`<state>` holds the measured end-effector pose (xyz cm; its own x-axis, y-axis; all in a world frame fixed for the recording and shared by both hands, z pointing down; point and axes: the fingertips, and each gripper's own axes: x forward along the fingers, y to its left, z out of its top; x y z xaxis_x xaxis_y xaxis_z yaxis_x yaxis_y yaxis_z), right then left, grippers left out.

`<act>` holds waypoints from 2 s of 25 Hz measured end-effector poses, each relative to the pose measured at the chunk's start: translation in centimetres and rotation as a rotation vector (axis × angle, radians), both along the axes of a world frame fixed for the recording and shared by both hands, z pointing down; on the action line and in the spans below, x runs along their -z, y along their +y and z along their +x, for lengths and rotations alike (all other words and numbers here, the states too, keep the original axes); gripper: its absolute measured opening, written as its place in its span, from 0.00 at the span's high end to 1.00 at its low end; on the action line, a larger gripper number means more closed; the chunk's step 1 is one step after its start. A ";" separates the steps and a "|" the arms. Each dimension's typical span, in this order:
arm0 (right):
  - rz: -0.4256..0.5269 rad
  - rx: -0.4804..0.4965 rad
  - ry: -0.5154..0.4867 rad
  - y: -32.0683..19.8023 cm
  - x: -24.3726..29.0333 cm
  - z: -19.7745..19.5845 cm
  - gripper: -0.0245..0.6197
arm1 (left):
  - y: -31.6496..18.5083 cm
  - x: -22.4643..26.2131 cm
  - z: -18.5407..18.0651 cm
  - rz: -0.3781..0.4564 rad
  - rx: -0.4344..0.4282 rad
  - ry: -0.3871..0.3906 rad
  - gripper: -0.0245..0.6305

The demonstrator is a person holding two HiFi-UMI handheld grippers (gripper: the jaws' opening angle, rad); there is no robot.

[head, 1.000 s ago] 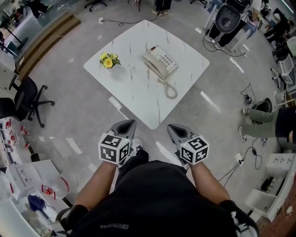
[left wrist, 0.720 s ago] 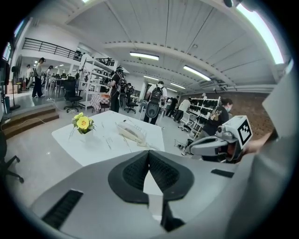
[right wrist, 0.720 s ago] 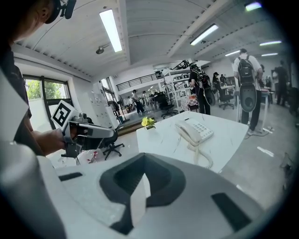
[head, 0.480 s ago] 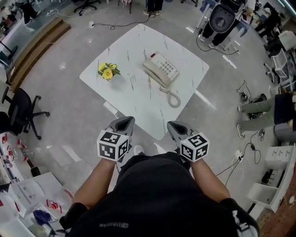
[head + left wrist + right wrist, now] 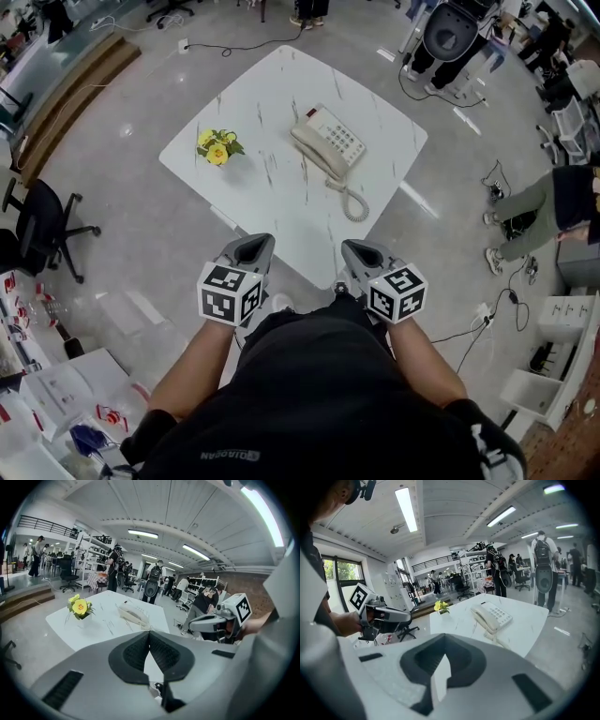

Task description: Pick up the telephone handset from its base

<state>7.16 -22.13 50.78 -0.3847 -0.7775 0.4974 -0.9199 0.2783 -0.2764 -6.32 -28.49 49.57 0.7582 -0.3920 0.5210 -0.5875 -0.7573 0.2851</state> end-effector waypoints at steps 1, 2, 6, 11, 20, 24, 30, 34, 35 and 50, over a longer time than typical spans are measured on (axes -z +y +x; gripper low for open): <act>0.003 0.008 0.001 -0.4 0.1 0.1 0.96 | -0.2 0.0 -0.1 0.001 0.011 -0.001 0.96; 0.006 0.018 0.003 -0.8 0.2 0.2 0.96 | -0.5 0.0 -0.2 0.000 0.025 -0.001 0.96; 0.010 0.071 0.010 -2.2 0.4 0.6 0.96 | -1.2 0.2 -0.4 0.002 0.085 0.002 0.96; 0.005 0.147 0.014 -3.6 0.1 1.0 0.96 | -1.8 0.1 0.3 0.001 0.146 0.003 0.96; 0.009 0.238 0.004 -5.6 0.2 2.7 0.96 | -1.6 0.2 1.6 -0.005 0.232 -0.022 0.96; 0.020 0.261 0.002 -6.4 0.5 3.4 0.96 | -1.4 0.1 2.0 -0.008 0.259 -0.030 0.96; 0.028 0.293 0.000 -7.2 0.4 4.0 0.96 | -1.4 0.1 2.4 -0.006 0.302 -0.033 0.96; 0.034 0.308 0.000 -7.3 0.5 4.4 0.96 | -1.4 0.3 2.8 0.000 0.321 -0.033 0.96; 0.034 0.312 -0.001 -7.5 0.5 4.5 0.96 | -1.5 0.3 2.8 0.000 0.324 -0.036 0.96; 0.042 0.327 0.007 -7.7 0.4 4.6 0.96 | -1.4 0.6 2.9 0.006 0.335 -0.056 0.96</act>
